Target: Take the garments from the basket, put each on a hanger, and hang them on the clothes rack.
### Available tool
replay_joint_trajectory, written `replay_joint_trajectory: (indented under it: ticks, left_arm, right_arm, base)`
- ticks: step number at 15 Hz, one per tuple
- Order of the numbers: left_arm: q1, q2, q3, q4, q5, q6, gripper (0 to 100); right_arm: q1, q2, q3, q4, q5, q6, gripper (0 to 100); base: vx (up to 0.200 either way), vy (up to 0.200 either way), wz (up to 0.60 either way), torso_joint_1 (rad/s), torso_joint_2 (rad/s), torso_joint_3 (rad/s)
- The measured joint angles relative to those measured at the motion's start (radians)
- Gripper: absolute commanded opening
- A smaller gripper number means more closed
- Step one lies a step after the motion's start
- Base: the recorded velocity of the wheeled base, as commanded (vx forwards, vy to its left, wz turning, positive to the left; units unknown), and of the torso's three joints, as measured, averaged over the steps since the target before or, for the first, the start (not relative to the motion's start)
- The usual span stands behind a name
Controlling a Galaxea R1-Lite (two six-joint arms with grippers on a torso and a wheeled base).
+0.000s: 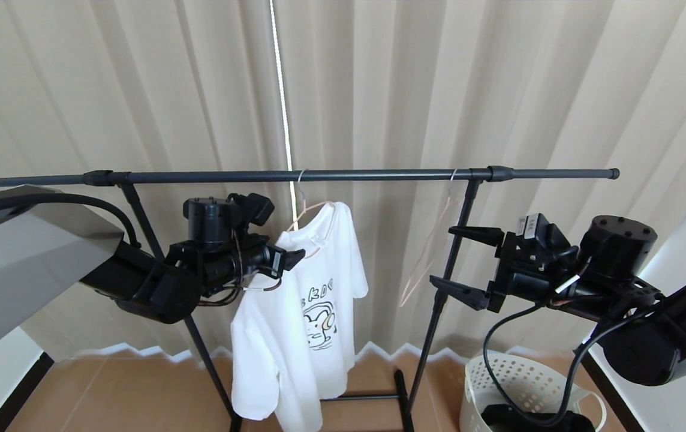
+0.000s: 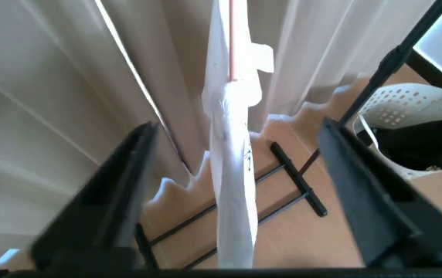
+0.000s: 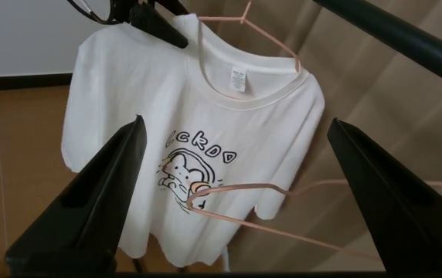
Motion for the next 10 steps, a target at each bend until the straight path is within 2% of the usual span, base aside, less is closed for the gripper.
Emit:
replay_joint_trajectory:
  ticks: [4, 7, 8, 10]
  left_arm:
    - [0.002, -0.011, 0.017, -0.027, 0.001, 0.000, 100]
    - [0.003, -0.086, 0.086, -0.030, 0.000, 0.001, 100]
    - [0.007, -0.125, 0.128, -0.030, 0.000, 0.001, 100]
    - [0.024, -0.204, 0.211, -0.029, -0.001, 0.000, 100]
  right_arm:
    - [0.000, -0.001, 0.000, -0.001, 0.000, 0.000, 100]
    - [0.005, -0.011, 0.001, 0.000, -0.010, 0.001, 100]
    - [0.011, -0.021, 0.004, 0.001, -0.033, 0.003, 100]
    - [0.023, -0.051, 0.011, 0.008, -0.139, 0.016, 100]
  base:
    - [0.000, 0.000, 0.00, 0.000, 0.00, 0.000]
    - [0.000, 0.000, 0.00, 0.000, 0.00, 0.000]
    - [0.000, 0.000, 0.00, 0.000, 0.00, 0.000]
    - [0.000, 0.000, 0.00, 0.000, 0.00, 0.000]
